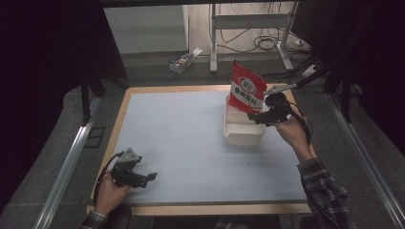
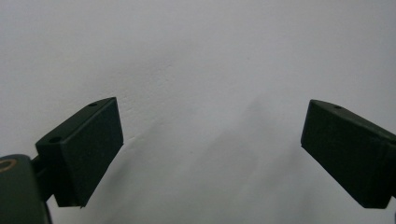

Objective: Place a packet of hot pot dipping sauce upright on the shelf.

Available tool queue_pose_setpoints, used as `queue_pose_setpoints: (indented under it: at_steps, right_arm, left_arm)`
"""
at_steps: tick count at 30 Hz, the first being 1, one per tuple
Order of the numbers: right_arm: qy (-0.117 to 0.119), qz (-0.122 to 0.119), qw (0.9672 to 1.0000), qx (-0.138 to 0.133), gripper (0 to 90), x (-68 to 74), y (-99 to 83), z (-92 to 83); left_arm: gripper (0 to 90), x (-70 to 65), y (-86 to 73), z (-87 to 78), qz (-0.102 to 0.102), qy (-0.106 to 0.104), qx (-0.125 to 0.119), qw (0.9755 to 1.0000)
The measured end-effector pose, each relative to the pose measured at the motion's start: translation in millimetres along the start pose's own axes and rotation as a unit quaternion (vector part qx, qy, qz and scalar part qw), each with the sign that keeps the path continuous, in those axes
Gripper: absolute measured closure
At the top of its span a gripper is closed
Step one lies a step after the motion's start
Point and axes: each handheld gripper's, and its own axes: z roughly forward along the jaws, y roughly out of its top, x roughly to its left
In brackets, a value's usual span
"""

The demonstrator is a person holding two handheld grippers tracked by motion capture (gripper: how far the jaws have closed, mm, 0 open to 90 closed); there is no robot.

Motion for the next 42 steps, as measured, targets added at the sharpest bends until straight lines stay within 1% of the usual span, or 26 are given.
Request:
queue_pose_setpoints:
  at_steps: [4,13,18,19,24,30,36,42]
  right_arm:
    - [0.007,0.003,1.0000,-0.006,7.5,4.7,-5.7,-1.5]
    - [0.012,-0.003,0.9998,-0.016,7.3,14.6,-16.5,-3.4]
    - [0.021,-0.008,0.9995,-0.024,7.1,22.1,-24.4,-3.6]
    - [0.021,-0.008,0.9995,-0.024,7.1,22.1,-24.4,-3.6]
    - [0.028,-0.009,0.9993,-0.024,7.1,31.0,-30.2,-6.3]
    - [0.033,-0.021,0.9989,-0.025,7.2,42.0,-35.4,-11.3]
    - [0.049,-0.025,0.9984,-0.018,7.1,52.3,-43.4,-13.3]
    - [0.058,-0.032,0.9977,-0.015,6.5,63.5,-48.0,-15.9]
  left_arm:
    - [5.5,-0.1,-0.1,0.1,0.001,0.002,0.000,1.0000]
    - [5.7,-0.5,-0.2,0.1,0.003,0.004,0.001,1.0000]
    - [5.7,-0.8,-0.2,0.3,0.006,0.005,0.001,1.0000]
    - [5.8,-0.8,-0.2,0.3,0.006,0.005,0.001,1.0000]
    - [5.8,-1.6,-0.1,0.4,0.010,0.007,0.001,0.9999]
    - [5.9,-2.2,-0.1,0.3,0.013,0.008,0.002,0.9999]
    - [5.9,-2.7,0.0,0.3,0.015,0.010,0.003,0.9998]
    - [5.7,-2.4,0.0,-0.4,0.013,0.008,-0.001,0.9999]
